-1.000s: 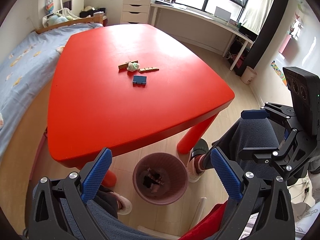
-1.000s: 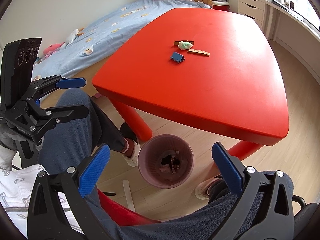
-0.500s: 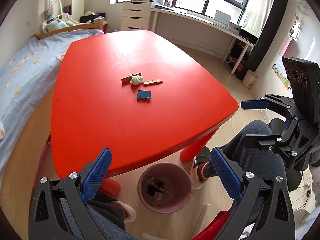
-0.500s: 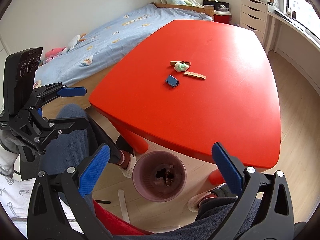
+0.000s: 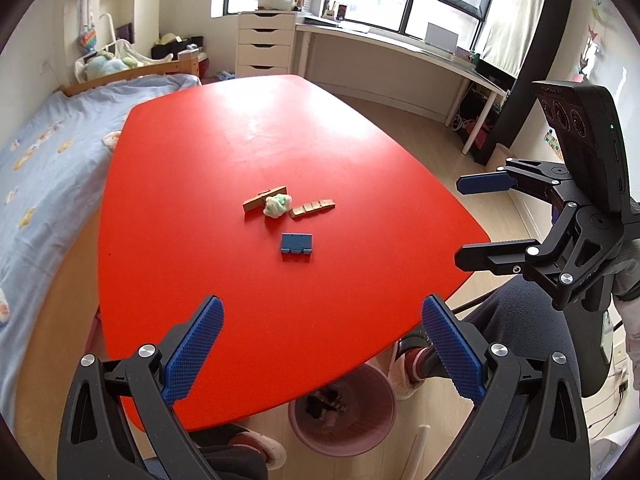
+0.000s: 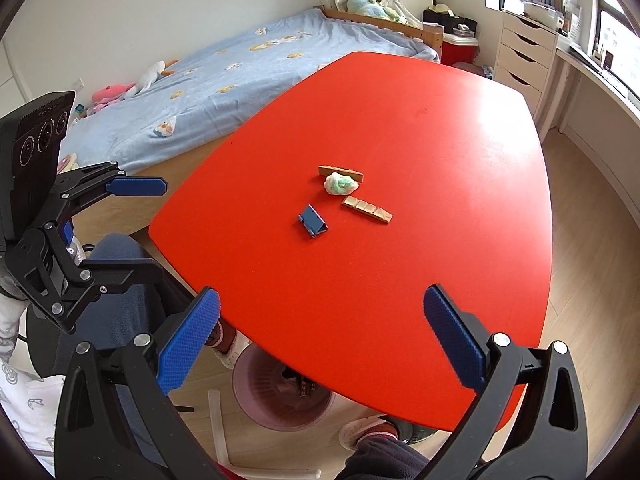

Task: Collect trash
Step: 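Move both tools back up to the remaining items on the table, then grasp the blue case with the left tool while the right grasps the wooden block strip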

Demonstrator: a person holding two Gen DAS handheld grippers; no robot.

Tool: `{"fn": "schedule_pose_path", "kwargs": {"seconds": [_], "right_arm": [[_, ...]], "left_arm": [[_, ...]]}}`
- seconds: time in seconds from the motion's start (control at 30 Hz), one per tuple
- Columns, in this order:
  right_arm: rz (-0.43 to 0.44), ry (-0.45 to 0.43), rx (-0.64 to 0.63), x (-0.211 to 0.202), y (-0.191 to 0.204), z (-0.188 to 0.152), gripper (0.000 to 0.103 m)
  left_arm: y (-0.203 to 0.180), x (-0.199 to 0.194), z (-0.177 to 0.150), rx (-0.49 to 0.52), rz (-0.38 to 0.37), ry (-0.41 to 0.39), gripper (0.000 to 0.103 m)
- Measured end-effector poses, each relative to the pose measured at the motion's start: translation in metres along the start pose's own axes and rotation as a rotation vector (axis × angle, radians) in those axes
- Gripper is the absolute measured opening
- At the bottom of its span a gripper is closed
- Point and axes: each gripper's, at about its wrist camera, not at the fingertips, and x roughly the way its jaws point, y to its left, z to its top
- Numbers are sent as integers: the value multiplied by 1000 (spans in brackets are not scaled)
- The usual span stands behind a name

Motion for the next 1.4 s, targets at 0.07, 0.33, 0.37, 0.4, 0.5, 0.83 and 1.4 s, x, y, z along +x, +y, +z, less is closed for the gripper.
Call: {"fn": "schedule_pose_path", "kwargs": {"seconds": [0.07,0.33,0.37,0.4,0.5,0.83,1.4], "right_arm": [[3,7,-20,6,-4,9,100],[16,41,-92,39,-25,41,100],[11,46,-102,44,-28,44,100],[6,52,-110,49,-30,47,100],[15,71,-136,64,-37,54,100],[41,141,-184,115,-51,66,100],[59,164,-238,147,-52,66,67]], "left_arm": [[1,5,5,3,-2,4,95],[5,39,20,12,-10,50,95],[6,44,22,12,-11,58,95],[7,49,24,12,-10,65,95],[10,62,27,12,-12,86,95],[22,106,33,-5,-6,136,95],[29,134,34,-11,6,134,76]]}}
